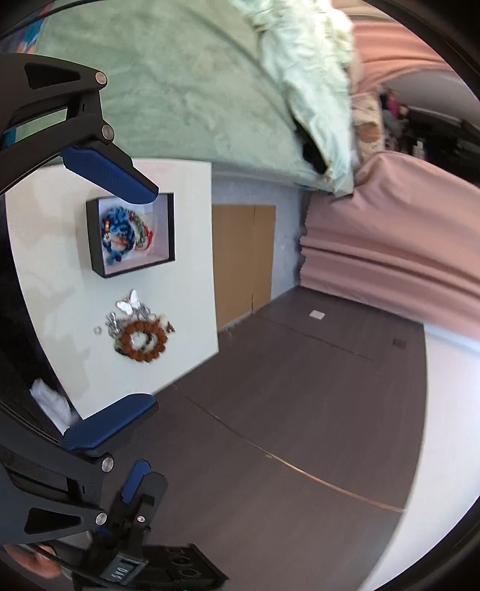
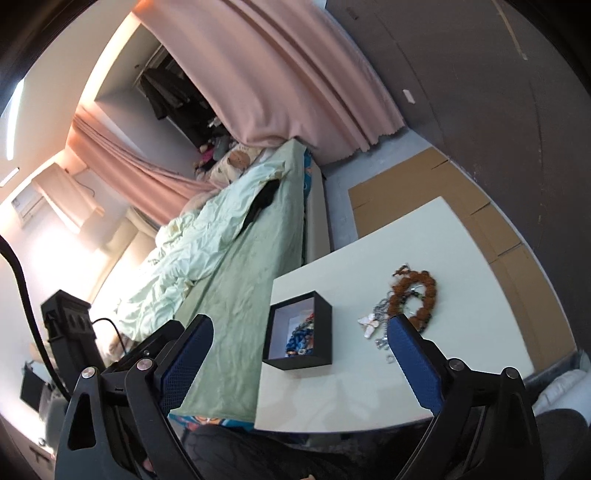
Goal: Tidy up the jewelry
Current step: 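Grasp the brown bead bracelet from the pile with the left gripper, then carry brown bracelet to box with left gripper while right gripper grasps green-black bracelet, then open both grippers over the black box to drop both bracelets, then grasp the white butterfly pendant with the left gripper, then carry the butterfly pendant over the black box and open the left gripper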
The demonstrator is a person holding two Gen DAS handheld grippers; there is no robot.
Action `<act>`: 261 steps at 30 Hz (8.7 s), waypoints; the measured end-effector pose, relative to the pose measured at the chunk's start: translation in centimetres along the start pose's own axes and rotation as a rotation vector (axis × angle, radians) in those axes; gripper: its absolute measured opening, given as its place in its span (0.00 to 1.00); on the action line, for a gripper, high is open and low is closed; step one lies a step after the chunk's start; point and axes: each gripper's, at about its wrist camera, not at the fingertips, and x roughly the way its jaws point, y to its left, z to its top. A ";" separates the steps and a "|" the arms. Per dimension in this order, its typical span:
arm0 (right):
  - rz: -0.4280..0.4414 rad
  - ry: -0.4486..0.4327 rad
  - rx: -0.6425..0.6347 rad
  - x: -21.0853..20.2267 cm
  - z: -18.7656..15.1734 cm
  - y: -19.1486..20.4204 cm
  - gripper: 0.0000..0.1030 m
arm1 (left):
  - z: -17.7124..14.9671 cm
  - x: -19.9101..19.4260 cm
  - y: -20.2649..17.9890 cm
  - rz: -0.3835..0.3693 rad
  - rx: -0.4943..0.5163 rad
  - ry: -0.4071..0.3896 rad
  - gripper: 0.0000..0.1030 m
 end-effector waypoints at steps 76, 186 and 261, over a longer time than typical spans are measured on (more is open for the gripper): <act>-0.149 0.159 0.236 10.3 1.3 -14.4 0.47 | 0.8 17.1 -5.1 -0.271 0.169 0.228 0.18; -0.189 0.170 0.089 7.8 1.1 -12.4 0.41 | -4.5 20.2 -7.2 -0.096 0.498 0.446 0.56; -0.209 0.367 0.127 12.8 -1.1 -13.5 0.62 | -0.4 19.9 -3.1 -0.099 0.441 0.464 0.42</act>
